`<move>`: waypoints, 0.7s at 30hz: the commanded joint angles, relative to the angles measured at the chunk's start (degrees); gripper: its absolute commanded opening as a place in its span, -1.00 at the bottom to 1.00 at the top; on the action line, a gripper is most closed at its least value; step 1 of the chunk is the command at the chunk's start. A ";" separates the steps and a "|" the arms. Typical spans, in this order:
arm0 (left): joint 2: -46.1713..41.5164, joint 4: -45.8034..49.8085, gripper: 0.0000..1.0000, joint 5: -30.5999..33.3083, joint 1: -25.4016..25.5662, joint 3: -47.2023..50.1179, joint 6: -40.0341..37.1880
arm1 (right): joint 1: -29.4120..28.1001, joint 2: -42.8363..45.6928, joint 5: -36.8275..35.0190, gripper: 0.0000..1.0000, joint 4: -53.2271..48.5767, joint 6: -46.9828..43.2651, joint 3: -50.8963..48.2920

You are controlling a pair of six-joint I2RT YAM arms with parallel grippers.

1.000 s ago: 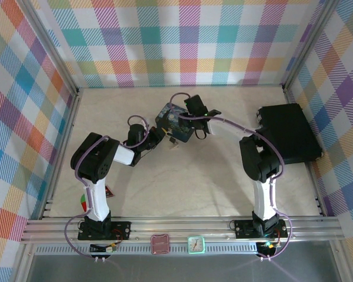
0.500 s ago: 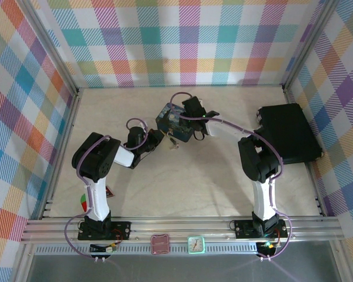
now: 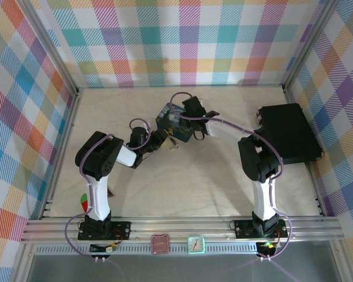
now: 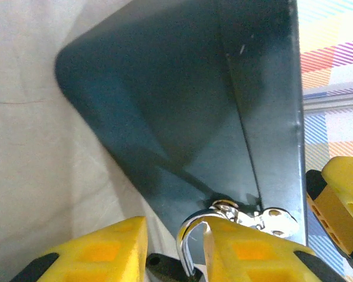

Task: Unlock a padlock with a key

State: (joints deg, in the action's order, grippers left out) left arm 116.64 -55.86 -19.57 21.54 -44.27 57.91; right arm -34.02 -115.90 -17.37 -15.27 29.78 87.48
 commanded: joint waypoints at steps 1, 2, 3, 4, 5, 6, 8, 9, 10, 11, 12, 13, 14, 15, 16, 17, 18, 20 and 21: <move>1.93 -1.20 -0.37 0.13 1.80 -1.56 0.74 | 0.49 -0.91 1.54 0.18 -2.88 0.64 -1.13; 2.10 -1.56 -0.37 0.22 2.05 -1.61 0.88 | 0.53 -0.91 1.63 0.18 -2.87 0.63 -1.09; 2.31 -1.71 -0.36 0.32 2.34 -1.80 0.94 | 0.48 -0.99 1.70 0.18 -2.88 0.58 -1.17; 2.47 -1.59 -0.36 0.32 2.46 -1.97 0.93 | 0.53 -1.00 1.72 0.18 -2.76 0.72 -1.18; 2.72 -1.17 -0.37 0.41 2.71 -2.18 0.89 | 0.53 -1.08 1.72 0.18 -2.78 0.73 -1.26; 3.06 -1.09 -0.37 0.67 2.85 -2.22 0.94 | 0.53 -1.08 1.72 0.18 -2.75 0.88 -1.26; 3.82 -1.18 -0.37 0.91 3.04 -2.36 1.14 | 0.53 -1.09 1.76 0.18 -2.70 0.81 -1.30; 4.31 -1.33 -0.38 1.02 3.07 -2.48 1.37 | 0.53 -1.00 1.81 0.18 -2.75 0.80 -1.29; 4.76 -1.45 -0.39 1.03 3.05 -2.53 1.58 | 0.53 -0.93 1.72 0.18 -2.80 0.72 -1.42; 4.97 -1.53 -0.39 0.99 3.05 -2.65 1.74 | 0.53 -0.91 1.59 0.18 -2.83 0.52 -1.41; 5.09 -1.33 -0.39 0.86 3.07 -2.62 1.70 | 0.53 -0.82 1.44 0.18 -2.92 0.41 -1.50; 4.85 -0.80 -0.40 1.00 3.07 -2.47 1.55 | 0.53 -0.69 1.45 0.18 -2.93 0.37 -1.59; 4.53 -0.38 -0.40 1.36 3.07 -2.13 1.36 | 0.53 -0.40 1.56 0.18 -2.76 0.00 -1.70; 3.92 -0.46 -0.42 1.70 3.00 -1.52 1.20 | 0.51 0.34 2.40 0.17 -1.53 -1.35 -2.37; 3.33 -0.70 -0.48 1.69 2.90 -1.05 1.13 | 0.53 1.70 3.49 0.17 0.31 -2.80 -3.46; 2.73 -0.67 -0.53 1.52 2.69 -0.64 1.13 | 0.50 3.27 4.71 0.17 1.32 -4.43 -4.45; 1.79 -0.52 -0.59 1.17 2.48 -0.25 1.23 | 0.53 5.18 6.03 0.17 2.19 -7.30 -5.30; -0.30 -0.28 -0.61 0.41 1.96 0.57 1.31 | 0.45 9.59 8.00 0.19 2.09 -11.77 -6.74; -1.69 0.47 -0.58 0.25 1.56 1.05 1.17 | 0.38 11.76 8.87 0.21 1.46 -13.80 -7.45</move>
State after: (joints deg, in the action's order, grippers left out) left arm 118.58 -57.84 -18.46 23.33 -45.08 59.24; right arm -33.45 -110.76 -12.88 -13.15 23.09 81.32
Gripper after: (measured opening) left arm 0.202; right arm 0.603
